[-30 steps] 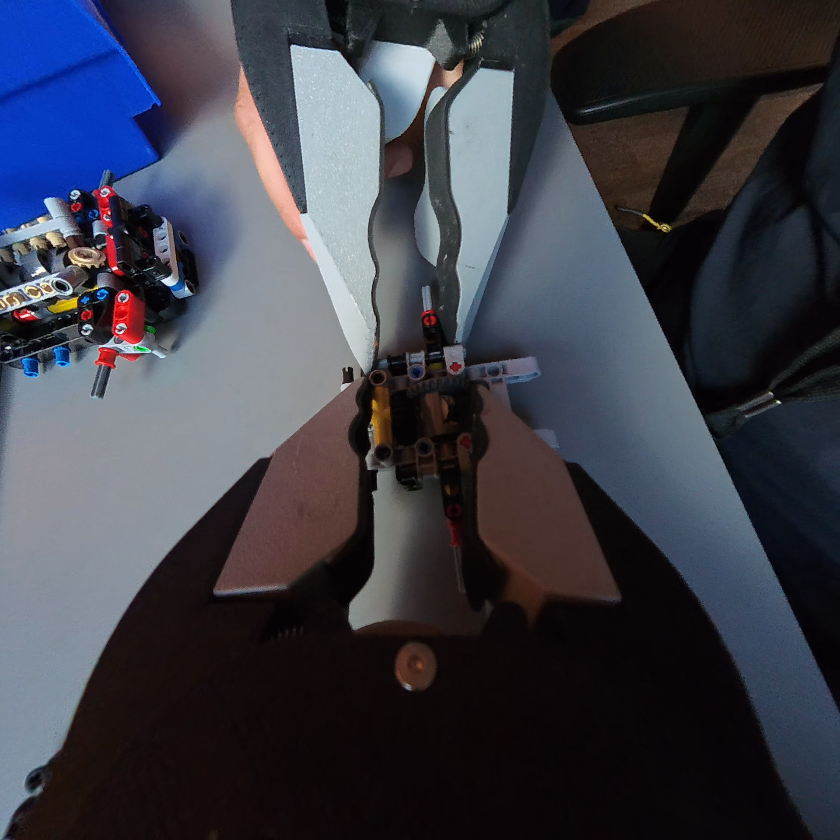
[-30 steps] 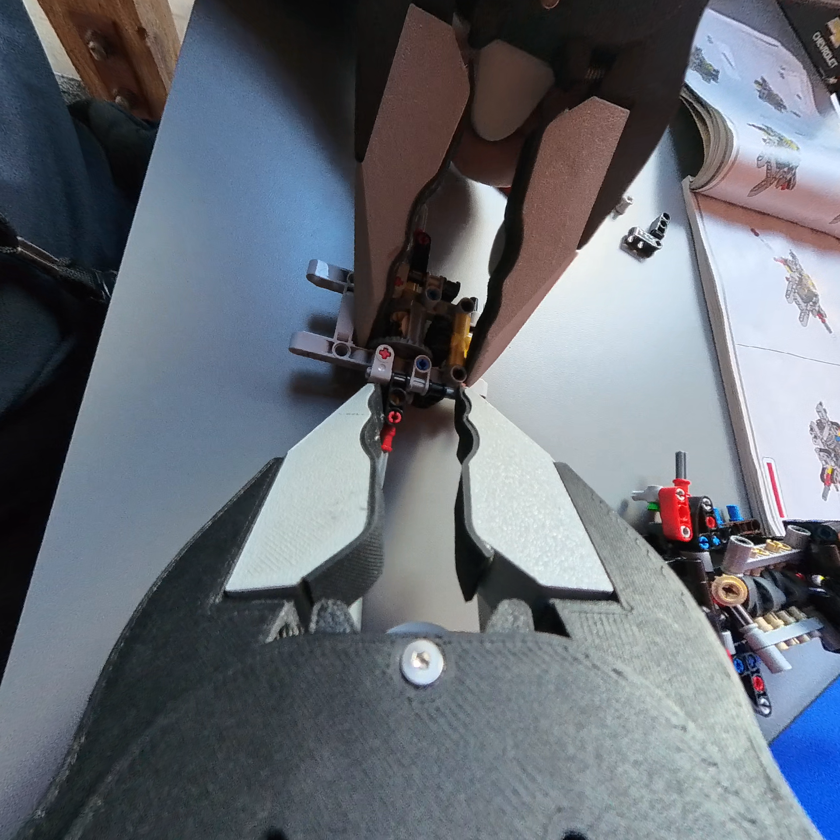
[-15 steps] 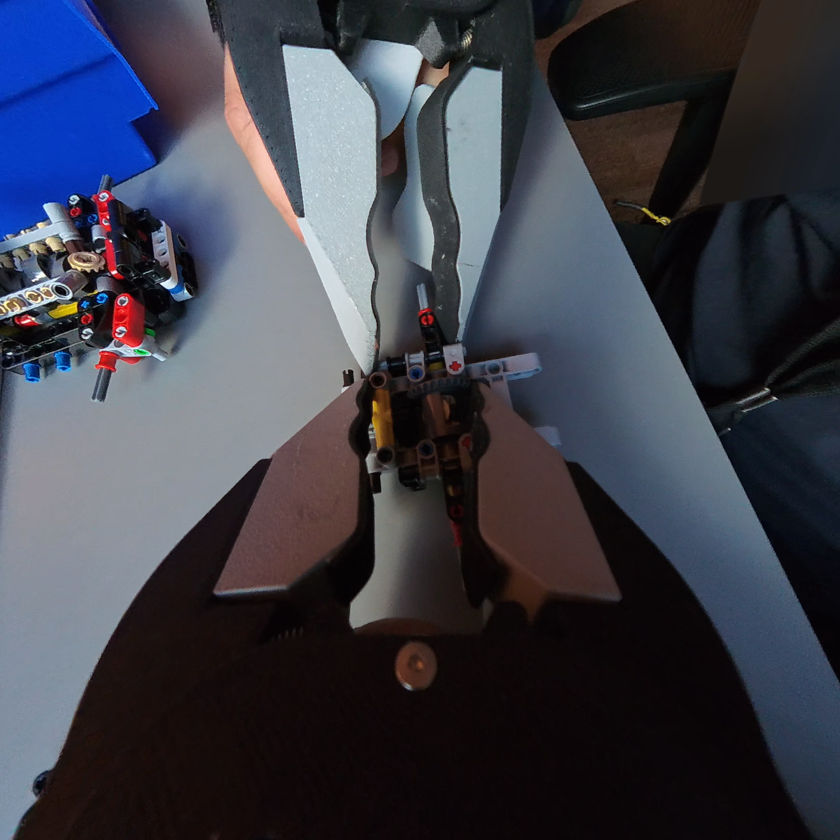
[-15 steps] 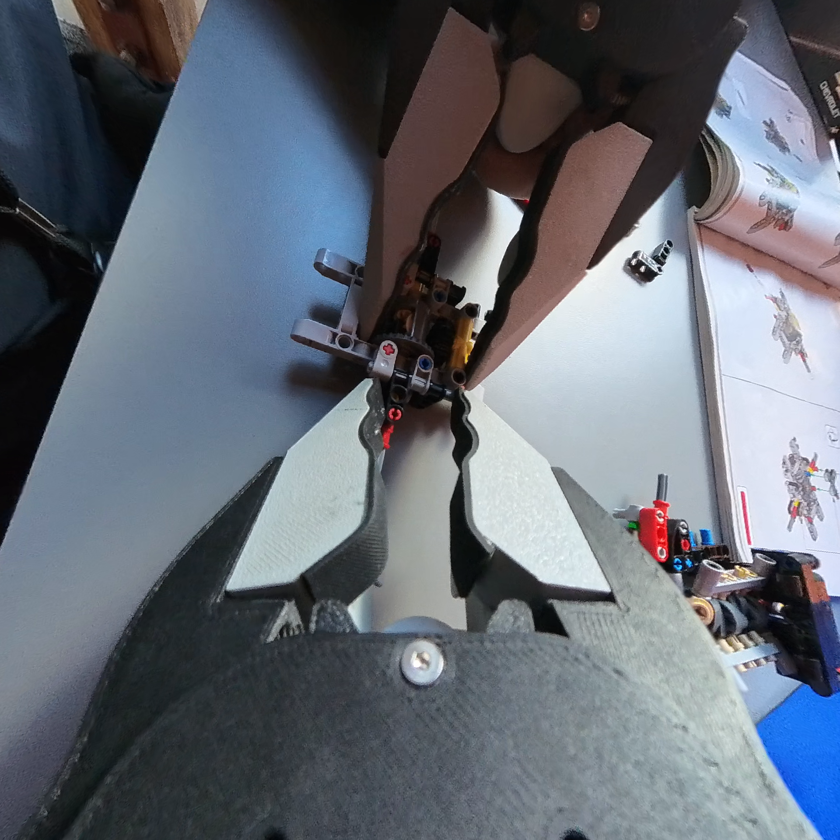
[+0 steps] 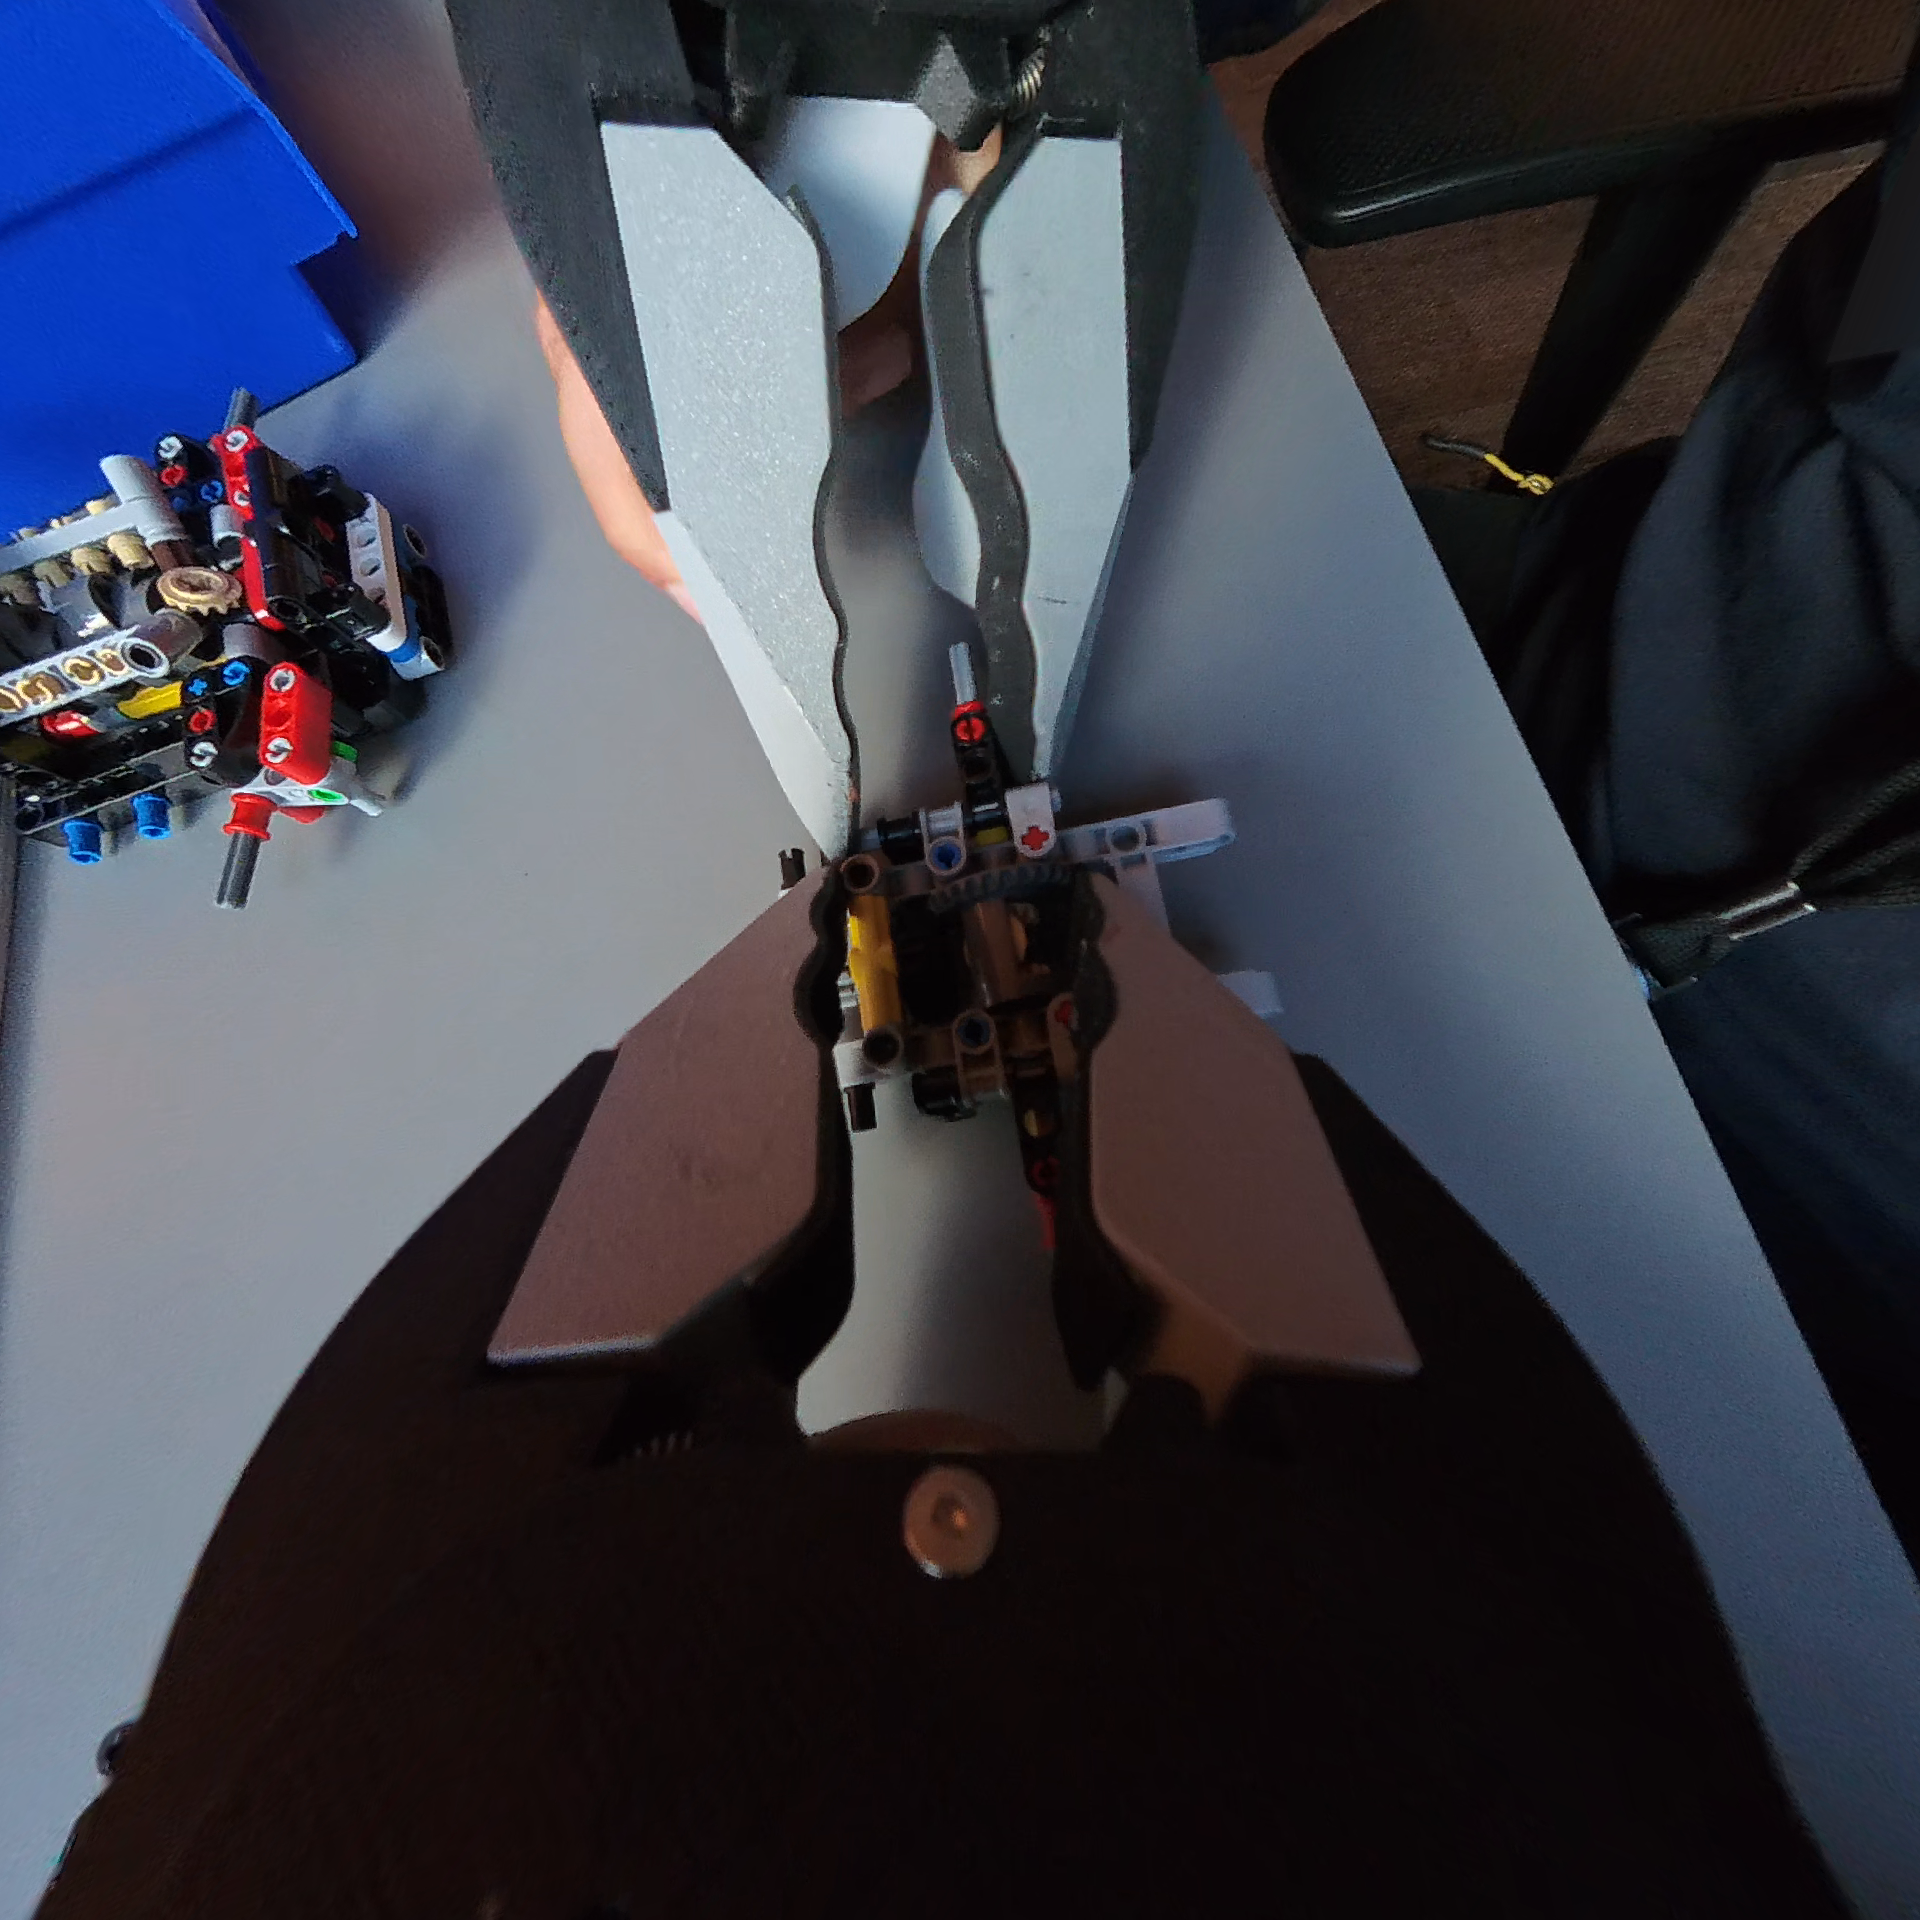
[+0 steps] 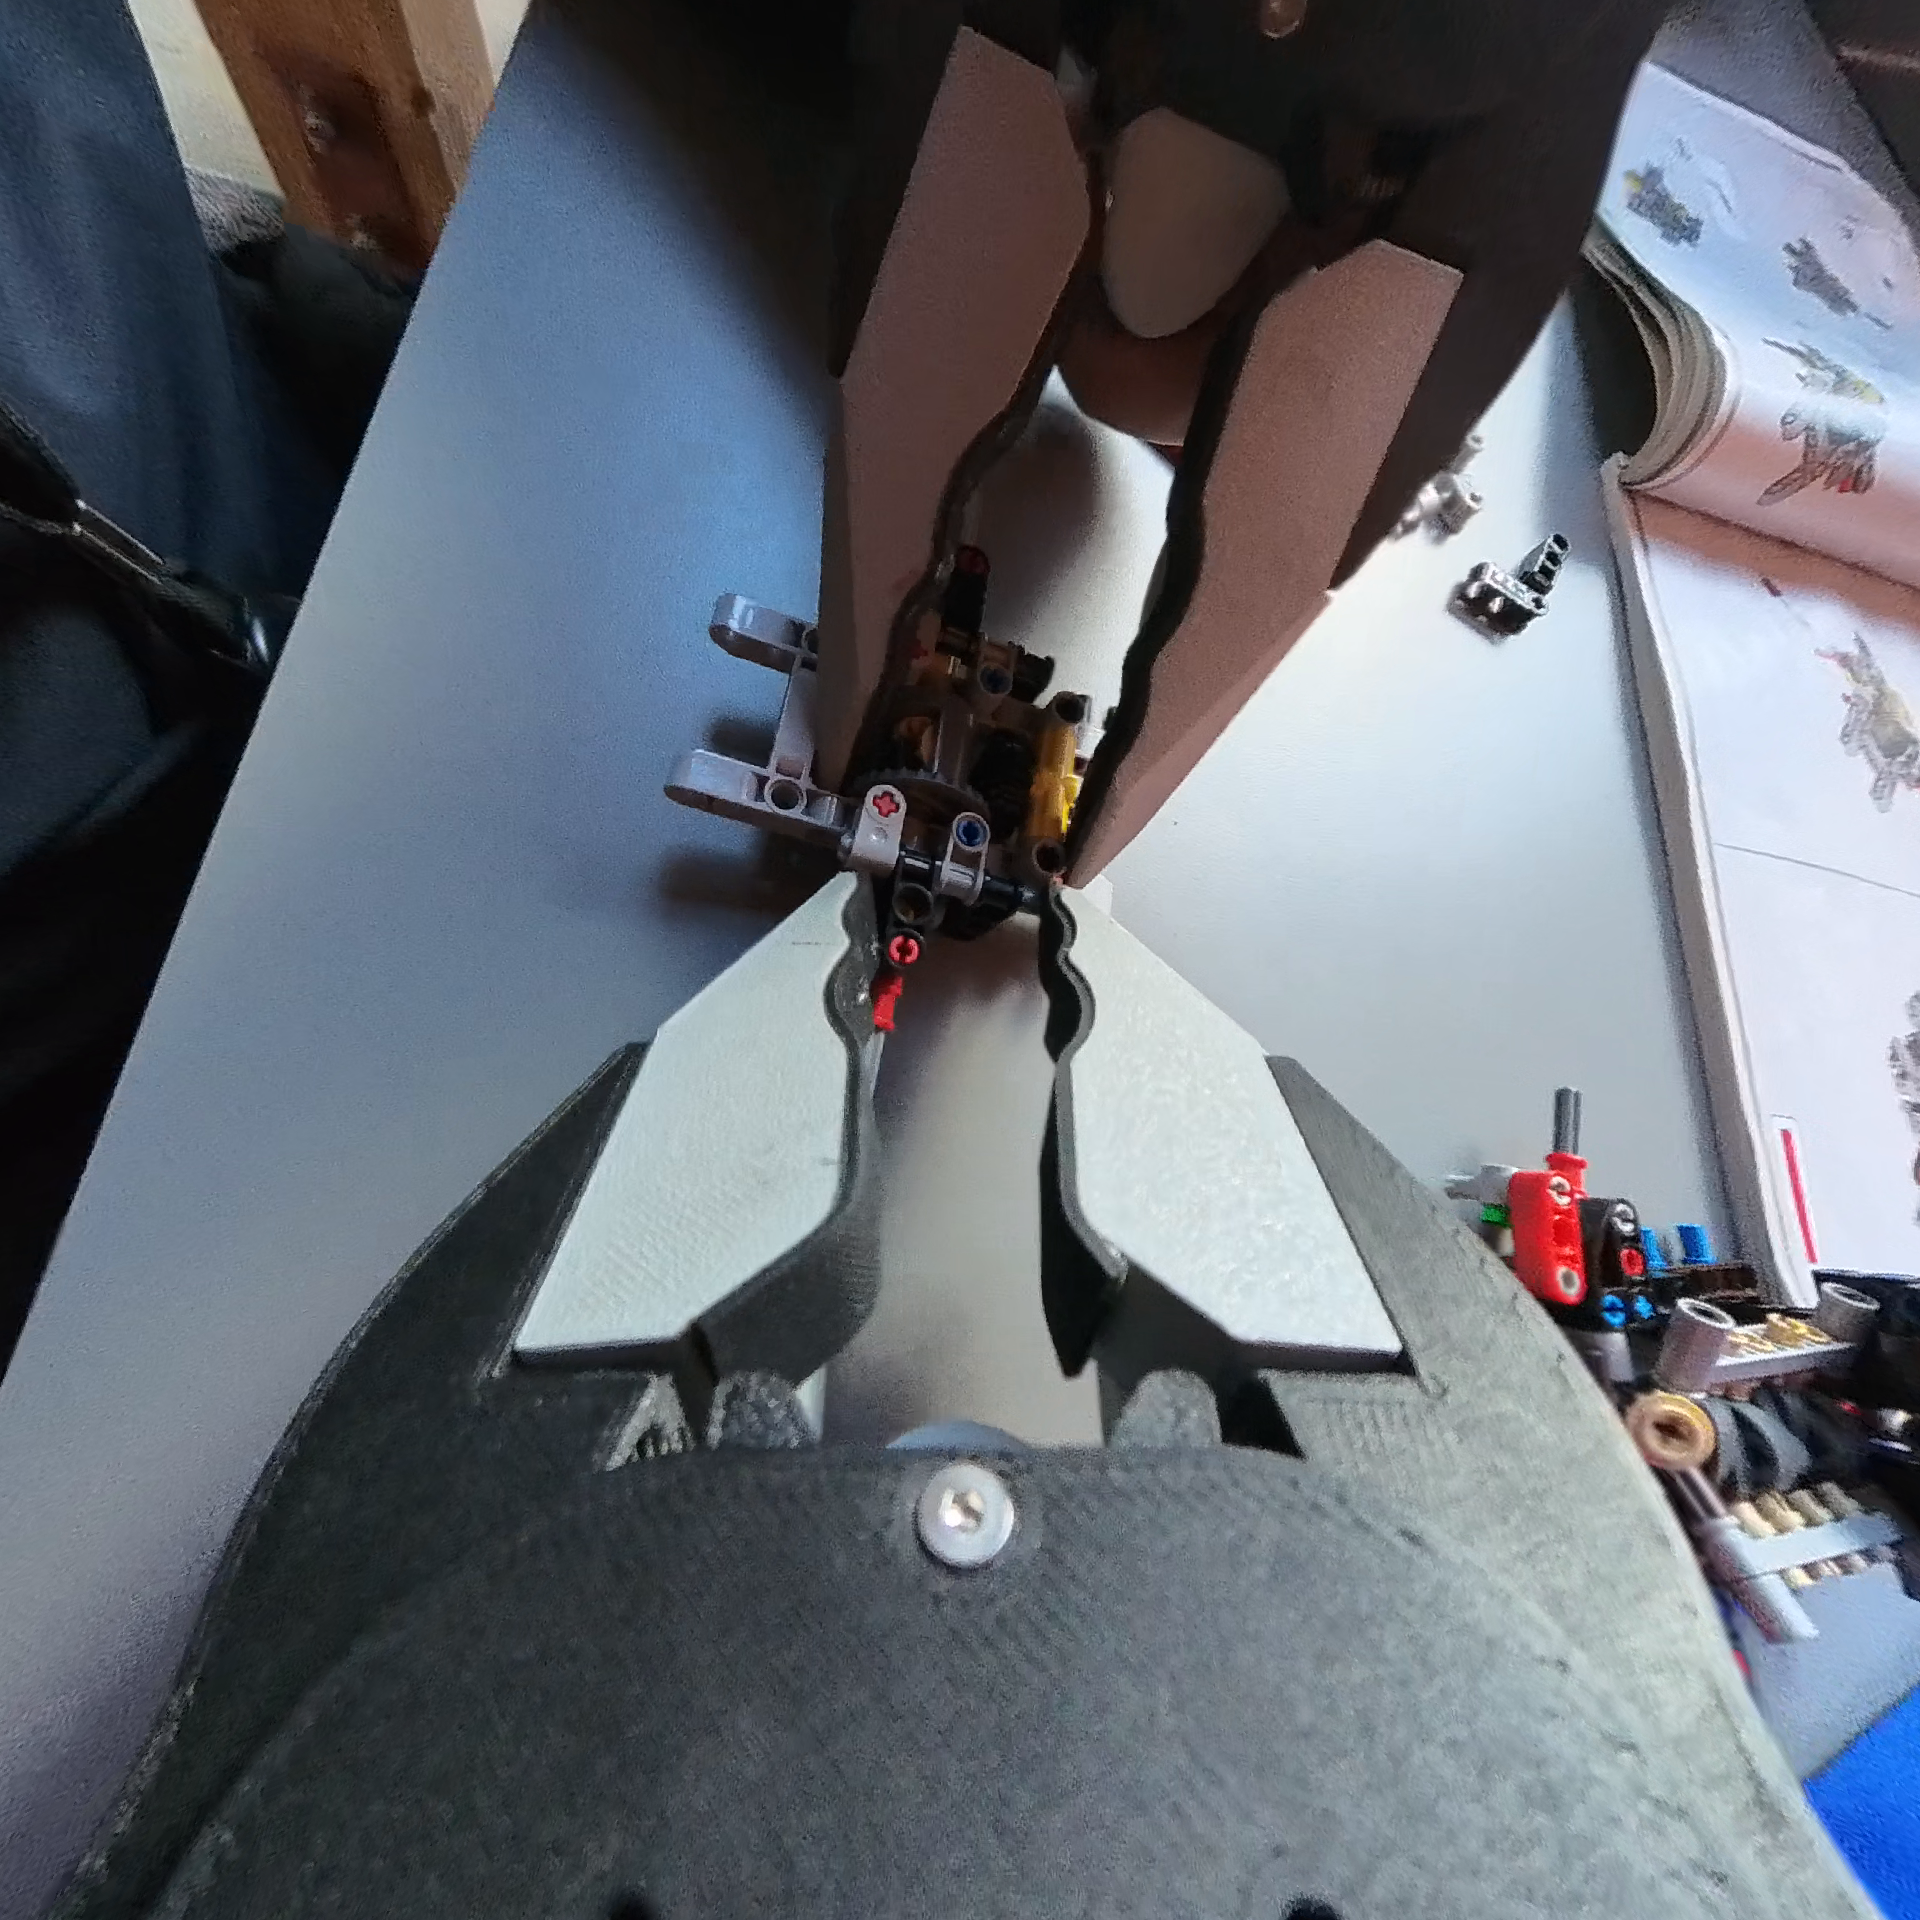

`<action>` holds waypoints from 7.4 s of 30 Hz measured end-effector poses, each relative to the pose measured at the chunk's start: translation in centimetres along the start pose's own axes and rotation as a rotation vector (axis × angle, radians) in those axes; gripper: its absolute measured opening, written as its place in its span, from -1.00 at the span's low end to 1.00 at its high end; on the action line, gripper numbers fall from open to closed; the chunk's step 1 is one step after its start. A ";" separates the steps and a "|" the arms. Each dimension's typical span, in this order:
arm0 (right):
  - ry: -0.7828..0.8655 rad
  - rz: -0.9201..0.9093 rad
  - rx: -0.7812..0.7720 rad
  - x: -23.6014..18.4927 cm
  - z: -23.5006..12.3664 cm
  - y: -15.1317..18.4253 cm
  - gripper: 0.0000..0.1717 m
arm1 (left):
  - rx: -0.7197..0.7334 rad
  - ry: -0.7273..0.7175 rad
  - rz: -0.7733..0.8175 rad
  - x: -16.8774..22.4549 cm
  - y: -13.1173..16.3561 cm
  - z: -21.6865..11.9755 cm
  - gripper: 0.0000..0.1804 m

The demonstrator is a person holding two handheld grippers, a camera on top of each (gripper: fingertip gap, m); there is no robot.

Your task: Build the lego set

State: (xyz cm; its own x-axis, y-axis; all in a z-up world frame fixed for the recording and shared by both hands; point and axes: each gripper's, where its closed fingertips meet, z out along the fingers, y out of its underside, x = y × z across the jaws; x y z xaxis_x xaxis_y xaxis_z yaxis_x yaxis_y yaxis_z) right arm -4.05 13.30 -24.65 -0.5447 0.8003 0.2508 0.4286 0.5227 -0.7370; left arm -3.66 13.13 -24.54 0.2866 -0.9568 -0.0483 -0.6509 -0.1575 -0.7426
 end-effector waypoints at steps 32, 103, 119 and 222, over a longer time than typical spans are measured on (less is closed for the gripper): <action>-0.031 0.077 0.003 0.1 -0.4 0.4 -0.67 | 0.017 -0.025 -0.008 -0.2 -0.3 0.3 -0.55; -0.040 -0.098 -0.023 -0.6 -0.1 0.0 -0.70 | -0.060 0.003 0.017 0.6 -0.2 0.4 -0.57; 0.038 -0.084 0.042 1.0 -0.2 0.3 -0.68 | 0.028 -0.037 -0.057 -0.1 -1.2 -1.5 -0.47; 0.418 0.138 0.136 6.5 -4.0 0.8 -0.73 | -0.248 -0.851 0.161 -6.2 6.9 -6.4 -0.94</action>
State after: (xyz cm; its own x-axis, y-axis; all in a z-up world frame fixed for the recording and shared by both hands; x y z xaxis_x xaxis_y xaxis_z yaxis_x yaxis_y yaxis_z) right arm -4.34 20.06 -21.13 -0.1399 0.9241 0.3557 0.3627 0.3821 -0.8499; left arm -14.46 16.43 -25.10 0.5385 -0.4829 -0.6905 -0.8328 -0.1801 -0.5235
